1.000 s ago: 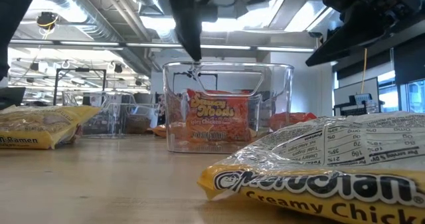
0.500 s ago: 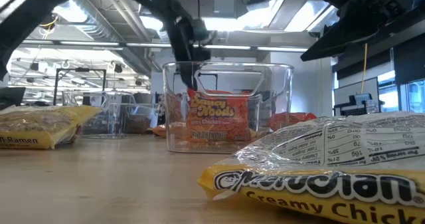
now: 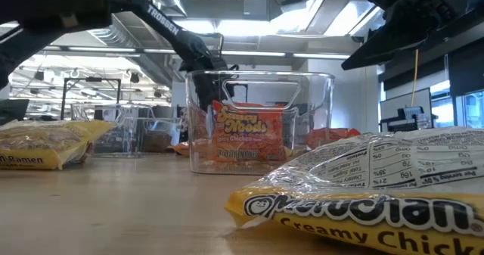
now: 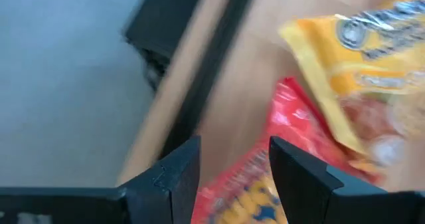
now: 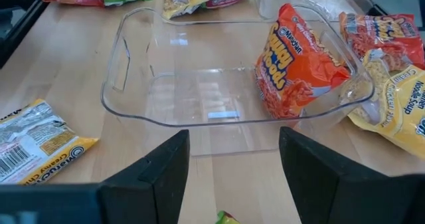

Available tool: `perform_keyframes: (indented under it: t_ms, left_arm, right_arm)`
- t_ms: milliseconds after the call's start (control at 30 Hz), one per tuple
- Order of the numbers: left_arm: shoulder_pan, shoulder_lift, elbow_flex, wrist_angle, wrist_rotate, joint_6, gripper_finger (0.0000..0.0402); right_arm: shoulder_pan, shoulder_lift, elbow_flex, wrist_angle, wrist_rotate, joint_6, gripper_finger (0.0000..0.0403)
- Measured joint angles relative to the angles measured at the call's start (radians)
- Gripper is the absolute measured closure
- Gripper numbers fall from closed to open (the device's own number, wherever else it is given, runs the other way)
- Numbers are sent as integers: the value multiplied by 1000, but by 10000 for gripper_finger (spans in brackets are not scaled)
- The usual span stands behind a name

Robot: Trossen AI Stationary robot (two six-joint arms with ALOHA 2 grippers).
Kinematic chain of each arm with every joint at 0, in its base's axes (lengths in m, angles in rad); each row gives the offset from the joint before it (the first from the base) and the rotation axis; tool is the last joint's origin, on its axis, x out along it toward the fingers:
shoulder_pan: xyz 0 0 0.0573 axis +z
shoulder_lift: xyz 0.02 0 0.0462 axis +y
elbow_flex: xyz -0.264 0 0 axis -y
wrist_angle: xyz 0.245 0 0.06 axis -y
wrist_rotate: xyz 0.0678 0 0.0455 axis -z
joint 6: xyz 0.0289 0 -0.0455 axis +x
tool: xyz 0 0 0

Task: Sort Maruchan noodles
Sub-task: Put the top left orange noodle pack into the middle transparent bin

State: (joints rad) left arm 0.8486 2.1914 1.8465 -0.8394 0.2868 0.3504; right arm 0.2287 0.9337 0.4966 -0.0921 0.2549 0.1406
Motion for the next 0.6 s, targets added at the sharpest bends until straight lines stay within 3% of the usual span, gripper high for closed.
perform_keyframes:
  t_ms: [600]
  left_arm:
    - [-17,84,-7,-92,26,27,230]
  right_arm:
    - [0,0,-86,122,-2,0,194]
